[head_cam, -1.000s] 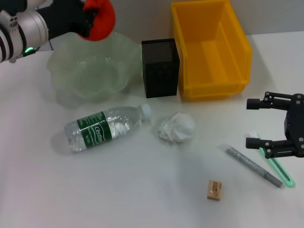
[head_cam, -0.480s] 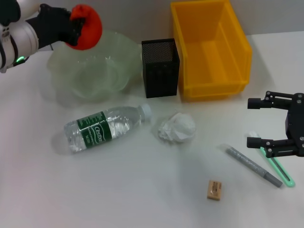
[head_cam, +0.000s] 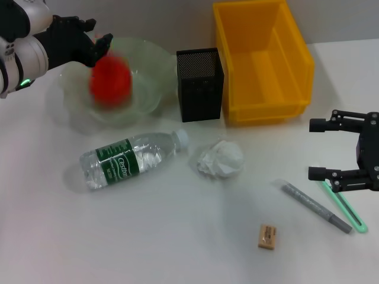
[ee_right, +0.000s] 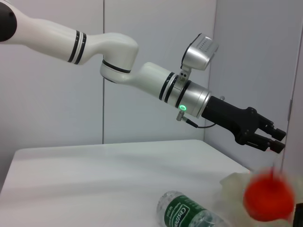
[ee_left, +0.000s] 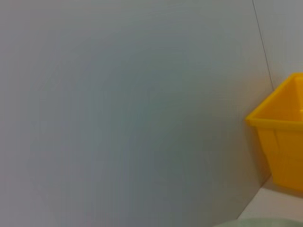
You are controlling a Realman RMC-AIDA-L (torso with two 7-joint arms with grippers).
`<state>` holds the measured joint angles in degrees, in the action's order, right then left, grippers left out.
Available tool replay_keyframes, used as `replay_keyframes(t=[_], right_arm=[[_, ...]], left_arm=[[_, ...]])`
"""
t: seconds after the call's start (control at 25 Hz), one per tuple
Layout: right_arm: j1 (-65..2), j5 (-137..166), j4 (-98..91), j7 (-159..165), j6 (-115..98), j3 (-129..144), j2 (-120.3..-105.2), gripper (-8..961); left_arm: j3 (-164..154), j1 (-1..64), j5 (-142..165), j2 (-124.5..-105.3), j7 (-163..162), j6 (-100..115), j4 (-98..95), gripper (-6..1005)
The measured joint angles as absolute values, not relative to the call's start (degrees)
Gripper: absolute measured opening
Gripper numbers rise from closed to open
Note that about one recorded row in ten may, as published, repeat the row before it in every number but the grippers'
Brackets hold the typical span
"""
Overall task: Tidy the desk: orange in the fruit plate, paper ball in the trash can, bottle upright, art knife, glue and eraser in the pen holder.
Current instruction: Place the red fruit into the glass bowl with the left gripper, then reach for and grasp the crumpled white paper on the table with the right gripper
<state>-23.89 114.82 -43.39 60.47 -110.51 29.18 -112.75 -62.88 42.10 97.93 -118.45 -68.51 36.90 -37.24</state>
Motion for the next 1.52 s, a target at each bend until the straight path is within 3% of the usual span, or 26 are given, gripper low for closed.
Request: replay_keyframes(t=[0.4,0.64,1.12,1.36,1.52], right_arm=[[-23.76,114.83,-43.51,60.47,-110.04,29.18,-112.75,825],[-23.58,114.82,-43.51,60.47,-110.03,29.02,-112.77,825],[-23.59,114.78,-44.03,60.65,-110.09,28.79,-112.97,825],[-24.46,114.77,-46.34,66.41,-109.77,27.03,-113.12,826],[-25.19,114.98,-52.09,74.98,-107.19,26.94,-114.09,826]], left_arm=[[-64.08,41.69,96.59,-118.54,-70.24,38.41,-37.90,625],[-60.37,40.09,95.27,-117.67,-72.16,50.67,-39.12,731],[-54.51,32.65,96.27,-115.17,-71.49,69.45,-38.65,722],[-55.43,31.33,98.79,-115.28,-71.39,69.55,-36.11,722],[-55.25,30.50,98.92,-115.92,-69.96,69.11,-35.62,722]])
